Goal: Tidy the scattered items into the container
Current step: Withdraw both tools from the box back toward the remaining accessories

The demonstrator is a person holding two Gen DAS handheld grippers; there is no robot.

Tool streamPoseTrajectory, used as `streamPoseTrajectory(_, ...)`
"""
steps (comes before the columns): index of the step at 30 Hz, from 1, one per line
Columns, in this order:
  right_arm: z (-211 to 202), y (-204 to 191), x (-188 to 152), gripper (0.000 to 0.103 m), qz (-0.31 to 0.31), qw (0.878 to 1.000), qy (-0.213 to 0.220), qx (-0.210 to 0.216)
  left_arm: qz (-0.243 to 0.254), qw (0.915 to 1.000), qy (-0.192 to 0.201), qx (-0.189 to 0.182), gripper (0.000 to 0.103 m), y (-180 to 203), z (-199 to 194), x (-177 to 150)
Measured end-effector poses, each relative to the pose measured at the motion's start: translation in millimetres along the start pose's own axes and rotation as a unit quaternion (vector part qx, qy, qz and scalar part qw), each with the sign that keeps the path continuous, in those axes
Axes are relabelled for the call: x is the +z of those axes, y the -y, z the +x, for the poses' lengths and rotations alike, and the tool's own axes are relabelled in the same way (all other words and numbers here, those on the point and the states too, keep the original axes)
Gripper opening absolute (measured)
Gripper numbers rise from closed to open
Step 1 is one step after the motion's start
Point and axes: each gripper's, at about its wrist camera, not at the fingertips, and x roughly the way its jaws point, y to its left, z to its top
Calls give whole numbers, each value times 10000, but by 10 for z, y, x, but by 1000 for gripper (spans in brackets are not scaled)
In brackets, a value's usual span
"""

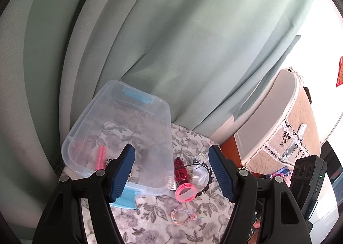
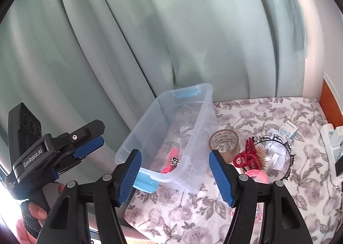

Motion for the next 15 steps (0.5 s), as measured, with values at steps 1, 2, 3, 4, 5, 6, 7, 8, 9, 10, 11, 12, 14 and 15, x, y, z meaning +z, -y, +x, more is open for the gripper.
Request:
streamPoseTrajectory(1, -29, 36, -1, 70, 37, 10000, 21, -19, 11, 10000, -10, -12, 72, 35, 14, -11)
streamPoseTrajectory(2, -61, 75, 0, 70, 74, 10000, 43, -43, 23, 10000, -22, -27, 72, 73, 29, -23)
streamPoseTrajectory(3, -98, 120, -1, 70, 115, 9999, 74, -66, 34, 10000, -36, -38, 72, 109, 43, -36)
streamPoseTrajectory(4, -137, 165, -2, 70, 157, 9998, 110, -90, 49, 10000, -50, -58, 72, 154, 59, -47)
streamPoseTrajectory(5, -175, 211, -3, 70, 196, 9996, 150, -120, 78, 9999, -58, -86, 72, 202, 70, -57)
streamPoseTrajectory(6, -221, 269, -7, 70, 241, 9994, 197, -158, 131, 9998, -65, -109, 72, 256, 79, -65)
streamPoseTrajectory(7, -267, 334, -11, 70, 294, 9991, 242, -205, 195, 9997, -76, -120, 72, 313, 96, -78)
streamPoseTrajectory(8, -309, 403, -15, 70, 359, 9986, 282, -254, 286, 9995, -93, -128, 72, 372, 117, -93)
streamPoseTrajectory(9, -349, 477, -19, 70, 425, 9982, 312, -292, 383, 9991, -124, -122, 72, 437, 134, -113)
streamPoseTrajectory(10, -388, 557, -21, 70, 497, 9976, 341, -334, 489, 9986, -158, -106, 72, 506, 157, -137)
streamPoseTrajectory(11, -430, 640, -25, 70, 575, 9968, 379, -397, 582, 9981, -186, -89, 72, 572, 183, -165)
streamPoseTrajectory(12, -471, 716, -25, 70, 642, 9961, 413, -450, 669, 9975, -211, -81, 72, 631, 207, -195)
streamPoseTrajectory(14, -558, 865, -30, 70, 762, 9942, 480, -581, 839, 9960, -292, -65, 72, 754, 273, -268)
streamPoseTrajectory(15, -599, 941, -32, 70, 813, 9932, 510, -653, 924, 9951, -337, -64, 72, 810, 309, -310)
